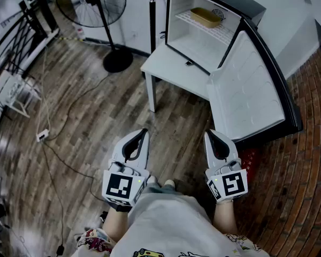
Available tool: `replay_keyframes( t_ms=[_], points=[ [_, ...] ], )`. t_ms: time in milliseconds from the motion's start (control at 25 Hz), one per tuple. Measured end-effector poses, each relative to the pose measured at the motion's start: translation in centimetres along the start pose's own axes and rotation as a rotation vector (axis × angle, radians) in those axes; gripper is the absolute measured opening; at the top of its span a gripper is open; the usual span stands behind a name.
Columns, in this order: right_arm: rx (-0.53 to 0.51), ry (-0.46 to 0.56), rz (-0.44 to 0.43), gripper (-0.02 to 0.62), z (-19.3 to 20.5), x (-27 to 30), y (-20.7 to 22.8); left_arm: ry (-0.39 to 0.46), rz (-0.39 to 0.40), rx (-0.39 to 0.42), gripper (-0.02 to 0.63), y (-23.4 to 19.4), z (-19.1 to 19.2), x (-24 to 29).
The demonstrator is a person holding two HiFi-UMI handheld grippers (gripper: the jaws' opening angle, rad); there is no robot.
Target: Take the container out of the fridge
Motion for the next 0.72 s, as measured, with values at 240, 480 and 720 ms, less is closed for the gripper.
replay_keyframes(
  t_ms=[240,480,720],
  points=[
    [-0.009,0.000,-0.008,0.000,0.3,-0.7,0.4,-0.006,-0.024,-0.001,0.000,0.6,0.5,-0.2],
    [-0.004,0.004,-0.081,0.032,0.6,-1.1,0.2,-0.006,-0.076,-0.005,0.023,1.4,0.7,-1.5],
    [0.008,0.011,-0.141,0.074,1.1,-0.2,0.3,-0.017,-0.131,-0.009,0.046,1.2,1.0,-1.9]
  ],
)
Point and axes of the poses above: the fingertips, and each gripper's own axes: x forward along the fingers, y to its right, z out of its underside, the point moved 7 cm from there along -x, backward along the fingers, and after that the axes turned 15 degrees about -z, right-handed, at the moved point
